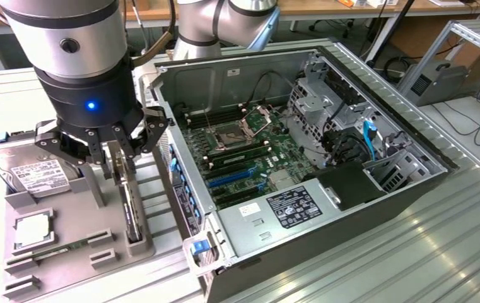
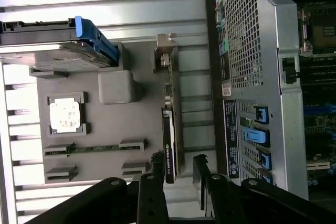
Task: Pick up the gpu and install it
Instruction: 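Pick up the gpu and move the gpu toward the slot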
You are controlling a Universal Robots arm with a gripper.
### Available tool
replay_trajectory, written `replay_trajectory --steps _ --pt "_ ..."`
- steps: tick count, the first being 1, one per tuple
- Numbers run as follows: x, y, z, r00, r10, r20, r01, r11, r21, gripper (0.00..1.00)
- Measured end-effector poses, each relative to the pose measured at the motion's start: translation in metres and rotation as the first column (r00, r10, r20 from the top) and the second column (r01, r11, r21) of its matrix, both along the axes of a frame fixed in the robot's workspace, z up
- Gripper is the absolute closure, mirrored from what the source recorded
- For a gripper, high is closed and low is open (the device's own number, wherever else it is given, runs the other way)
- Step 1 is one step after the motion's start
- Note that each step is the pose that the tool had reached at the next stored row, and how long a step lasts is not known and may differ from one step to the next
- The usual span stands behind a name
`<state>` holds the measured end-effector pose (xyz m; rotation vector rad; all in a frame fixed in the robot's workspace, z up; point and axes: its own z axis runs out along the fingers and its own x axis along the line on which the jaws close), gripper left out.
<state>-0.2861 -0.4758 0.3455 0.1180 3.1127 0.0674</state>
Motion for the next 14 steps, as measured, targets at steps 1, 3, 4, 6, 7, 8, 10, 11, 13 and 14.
replay_trajectory --steps 1,3,4,6,7,8,10,11,13,14 --pt "0.000 0.0000 -0.0001 1.0000 0.000 0.0002 0.000 1.0000 0.0002 0.64" --pt "0.000 0.0000 -0.0001 1.0000 0.000 0.0002 0.000 1.0000 0.0002 0.63" --pt "0.000 0.0000 -0.0001 1.0000 0.000 0.0001 0.000 1.0000 0.0002 0.57" --pt "0.000 0.0000 -0.0001 1.0000 0.000 0.0002 0.000 1.0000 0.0003 0.50" --pt "0.000 0.0000 -0.0011 1.0000 0.000 0.0004 0.000 1.0000 0.0008 0.50" --pt "0.000 0.0000 -0.0046 1.0000 0.000 0.0002 0.000 1.0000 0.0007 0.50" --pt "0.000 0.0000 -0.0094 1.0000 0.000 0.0002 0.000 1.0000 0.0008 0.50" --pt "0.000 0.0000 -0.0113 1.0000 0.000 0.0002 0.000 1.0000 0.0008 0.50" --pt "0.000 0.0000 -0.0149 1.0000 0.000 0.0002 0.000 1.0000 0.0007 0.50" --pt "0.000 0.0000 -0.0166 1.0000 0.000 0.0001 0.000 1.0000 0.0006 0.50"
